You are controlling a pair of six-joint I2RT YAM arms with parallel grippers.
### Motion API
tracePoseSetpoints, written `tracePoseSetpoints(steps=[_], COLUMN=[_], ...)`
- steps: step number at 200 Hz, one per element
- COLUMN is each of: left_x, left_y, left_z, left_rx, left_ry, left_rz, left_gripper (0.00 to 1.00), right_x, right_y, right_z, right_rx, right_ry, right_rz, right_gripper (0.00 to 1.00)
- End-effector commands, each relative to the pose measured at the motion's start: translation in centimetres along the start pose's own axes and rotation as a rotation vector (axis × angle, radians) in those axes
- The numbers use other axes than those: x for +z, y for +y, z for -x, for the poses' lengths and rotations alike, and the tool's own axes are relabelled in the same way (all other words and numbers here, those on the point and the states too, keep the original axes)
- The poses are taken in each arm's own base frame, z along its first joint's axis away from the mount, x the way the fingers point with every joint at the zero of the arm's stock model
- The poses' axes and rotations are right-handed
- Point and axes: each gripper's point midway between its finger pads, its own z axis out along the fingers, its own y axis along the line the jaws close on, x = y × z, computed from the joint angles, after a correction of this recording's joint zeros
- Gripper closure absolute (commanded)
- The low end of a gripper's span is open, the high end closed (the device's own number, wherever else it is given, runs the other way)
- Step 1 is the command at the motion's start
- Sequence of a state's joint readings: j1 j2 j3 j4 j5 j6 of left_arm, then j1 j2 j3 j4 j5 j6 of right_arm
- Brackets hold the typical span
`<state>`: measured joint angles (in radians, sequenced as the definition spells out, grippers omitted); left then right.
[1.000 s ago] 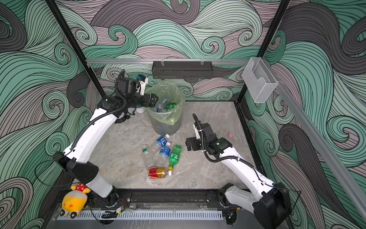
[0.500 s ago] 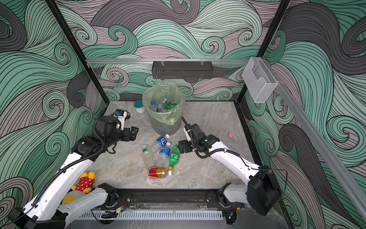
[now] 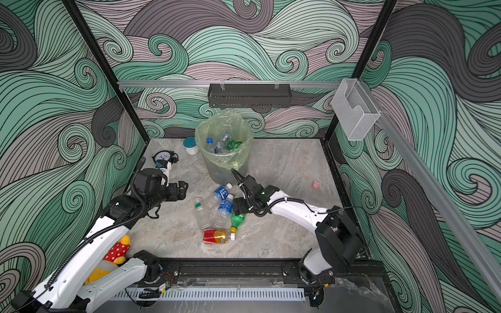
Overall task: Throw the plastic bottles in the bin
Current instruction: 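Grasp the large green soda bottle with the right gripper while left withdraws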
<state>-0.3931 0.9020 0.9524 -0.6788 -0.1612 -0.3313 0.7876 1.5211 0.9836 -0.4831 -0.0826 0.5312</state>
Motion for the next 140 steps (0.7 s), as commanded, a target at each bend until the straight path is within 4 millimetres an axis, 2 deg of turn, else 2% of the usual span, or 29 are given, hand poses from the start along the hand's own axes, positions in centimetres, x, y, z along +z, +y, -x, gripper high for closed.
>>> tracePoseSetpoints(steps=[1,34,68,103,140], left_x=[0.2,0.5,0.6,0.9,1.1], left_y=[0.7,0.9,1.1,1.0,0.9], left_z=[0.7,0.4,0.2,0.0,0.3], left_rx=[-0.025,-0.015,-0.013,-0.014,-0.013], left_ry=[-0.016,0.005,0.009,0.016,0.017], left_rz=[0.039,0.057,0.064,0.064,0.062], left_gripper=[0.09,0.09,0.09,0.09,0.09], right_x=[1.1,2.8,4.0,4.8,5.4], right_y=[-0.4,-0.9,-0.8,-2.3,-3.5], right_z=[0.0,-0.9,-1.5,-2.1,-2.6], right_rx=[0.053,0.061,0.050,0.031,0.018], right_ry=[-0.001,0.031,0.055,0.082,0.108], right_rz=[-0.022,-0.033,-0.021,-0.096,-0.157], right_gripper=[0.10,0.11,0.16,0.20,0.32])
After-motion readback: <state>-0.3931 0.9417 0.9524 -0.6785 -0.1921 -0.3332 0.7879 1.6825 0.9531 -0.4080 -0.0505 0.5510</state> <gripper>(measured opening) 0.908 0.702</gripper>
